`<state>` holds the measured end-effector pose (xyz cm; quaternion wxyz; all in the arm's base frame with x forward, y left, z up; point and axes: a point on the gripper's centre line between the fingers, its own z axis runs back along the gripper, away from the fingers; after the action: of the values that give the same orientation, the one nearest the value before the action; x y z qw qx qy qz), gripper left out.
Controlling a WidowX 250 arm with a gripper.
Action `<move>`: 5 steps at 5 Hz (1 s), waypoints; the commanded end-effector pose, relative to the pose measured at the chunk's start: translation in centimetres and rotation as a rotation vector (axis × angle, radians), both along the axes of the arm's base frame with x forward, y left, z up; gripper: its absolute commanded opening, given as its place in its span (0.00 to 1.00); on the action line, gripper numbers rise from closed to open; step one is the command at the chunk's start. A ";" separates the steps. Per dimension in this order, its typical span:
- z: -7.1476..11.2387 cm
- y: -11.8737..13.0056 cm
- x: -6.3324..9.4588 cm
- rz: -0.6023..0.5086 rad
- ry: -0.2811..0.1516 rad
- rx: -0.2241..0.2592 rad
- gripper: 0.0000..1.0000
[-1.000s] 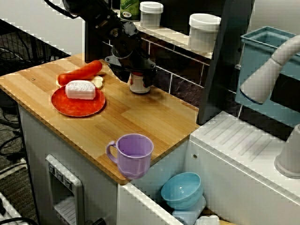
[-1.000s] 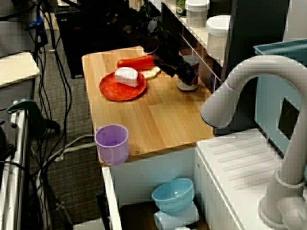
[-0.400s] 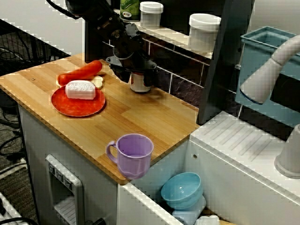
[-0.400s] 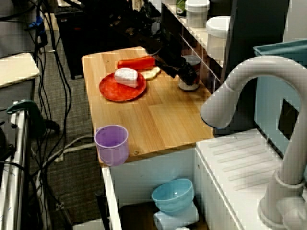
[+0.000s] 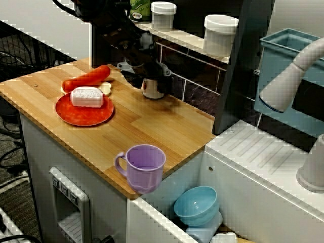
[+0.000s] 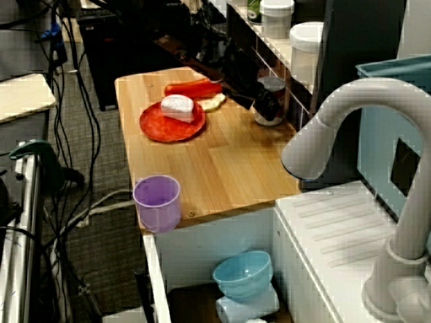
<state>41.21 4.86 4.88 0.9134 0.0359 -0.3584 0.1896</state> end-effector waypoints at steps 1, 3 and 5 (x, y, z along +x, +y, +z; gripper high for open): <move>1.4 0.1 0.0 0.002 -0.038 0.007 1.00; 1.8 0.5 0.1 -0.006 -0.037 0.002 1.00; 1.7 0.8 0.0 -0.010 -0.038 -0.015 0.00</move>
<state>40.90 5.59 4.53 0.9174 0.0238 -0.3469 0.1939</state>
